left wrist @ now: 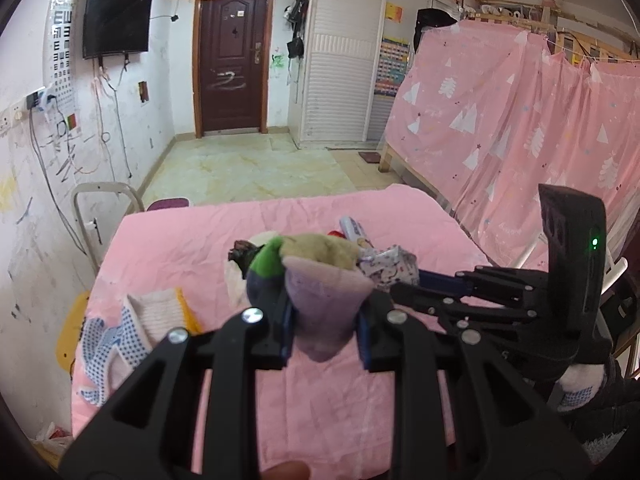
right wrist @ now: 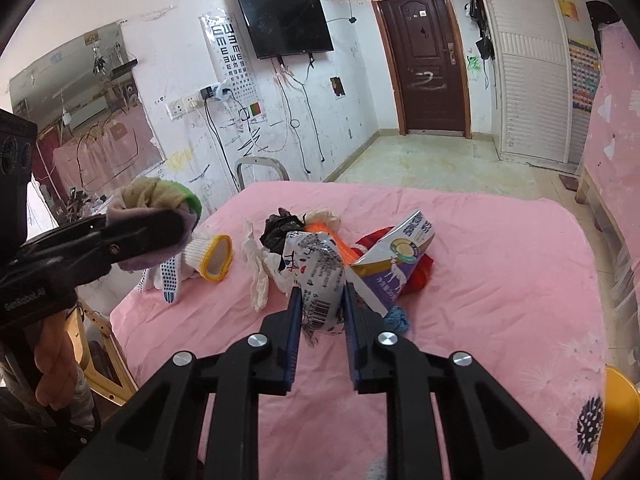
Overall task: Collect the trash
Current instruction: 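Carry the sock and bag to the orange bin and open the left tool, then open the right tool to drop the bag into the bin, then move both open tools back over the bed clutter, then grasp the white tissue with the left tool while the right tool grasps the blue yarn ball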
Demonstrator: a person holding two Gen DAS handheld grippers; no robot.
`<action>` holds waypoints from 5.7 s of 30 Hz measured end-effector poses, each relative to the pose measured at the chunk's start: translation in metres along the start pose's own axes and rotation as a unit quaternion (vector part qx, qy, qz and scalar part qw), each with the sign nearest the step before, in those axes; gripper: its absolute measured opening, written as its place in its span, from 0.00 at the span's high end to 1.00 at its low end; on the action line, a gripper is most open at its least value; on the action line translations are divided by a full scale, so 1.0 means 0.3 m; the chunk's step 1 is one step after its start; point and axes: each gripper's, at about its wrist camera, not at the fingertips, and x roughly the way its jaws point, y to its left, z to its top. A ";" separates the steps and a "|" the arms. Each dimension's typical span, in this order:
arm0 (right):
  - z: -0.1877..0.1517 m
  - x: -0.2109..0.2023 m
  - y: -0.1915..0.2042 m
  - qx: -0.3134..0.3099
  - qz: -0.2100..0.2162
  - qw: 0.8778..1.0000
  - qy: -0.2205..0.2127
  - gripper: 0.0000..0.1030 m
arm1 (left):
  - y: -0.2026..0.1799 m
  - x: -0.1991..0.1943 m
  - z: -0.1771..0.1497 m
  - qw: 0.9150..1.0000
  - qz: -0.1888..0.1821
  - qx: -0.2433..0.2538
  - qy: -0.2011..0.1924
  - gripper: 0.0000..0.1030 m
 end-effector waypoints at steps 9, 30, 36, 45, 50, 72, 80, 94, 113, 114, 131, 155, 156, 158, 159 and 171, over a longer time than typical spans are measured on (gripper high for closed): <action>-0.026 -0.188 -0.131 0.035 -0.042 0.997 -0.051 0.90 | -0.121 0.028 0.031 0.999 -0.018 0.027 0.001 0.78; -0.237 -0.536 -0.503 0.106 -0.192 0.971 -0.094 0.90 | -0.488 0.226 0.094 0.991 -0.099 0.079 0.047 0.78; -0.329 -0.587 -0.620 0.132 -0.222 0.962 -0.092 0.90 | -0.646 0.299 0.111 0.984 -0.127 0.102 0.067 0.78; -0.435 -0.601 -0.780 0.181 -0.230 0.953 -0.080 0.89 | -0.934 0.425 0.125 0.970 -0.167 0.146 0.099 0.78; -0.469 -0.634 -0.822 0.198 -0.234 0.948 -0.087 0.87 | -1.072 0.463 0.116 0.961 -0.183 0.177 0.112 0.71; -0.439 -0.659 -0.812 0.202 -0.242 0.944 -0.096 0.48 | -1.051 0.423 0.165 0.960 -0.209 0.156 0.103 0.37; -0.390 -0.637 -0.761 0.183 -0.233 0.951 -0.094 0.46 | -0.984 0.371 0.178 0.966 -0.193 0.151 0.082 0.34; -0.228 -0.498 -0.587 0.131 -0.194 0.969 -0.079 0.41 | -0.688 0.282 0.154 0.984 -0.112 0.132 0.048 0.26; -0.039 -0.188 -0.312 0.066 -0.137 0.988 -0.029 0.39 | -0.145 0.246 0.039 0.997 -0.013 0.036 0.067 0.25; -0.027 -0.172 -0.300 0.063 -0.134 0.989 -0.025 0.39 | -0.123 0.250 0.037 0.997 -0.007 0.030 0.068 0.22; 0.031 0.097 -0.186 0.026 -0.042 0.998 0.047 0.35 | 0.141 0.339 -0.049 0.992 0.005 -0.022 0.123 0.18; -0.020 0.225 -0.119 -0.014 -0.003 0.993 0.121 0.42 | 0.192 0.397 -0.082 0.988 -0.010 -0.062 0.143 0.65; -0.023 0.227 -0.116 -0.016 -0.003 0.992 0.123 0.51 | 0.191 0.391 -0.084 0.988 -0.010 -0.064 0.142 0.65; -0.022 0.234 -0.116 -0.019 -0.004 0.992 0.126 0.64 | 0.190 0.370 -0.085 0.988 -0.008 -0.066 0.138 0.65; -0.024 0.236 -0.117 -0.019 -0.005 0.992 0.129 0.71 | 0.191 0.358 -0.086 0.988 -0.007 -0.067 0.136 0.65; -0.038 0.156 -0.116 -0.025 0.018 0.992 0.124 0.84 | 0.160 0.257 -0.060 0.991 -0.004 -0.069 0.110 0.65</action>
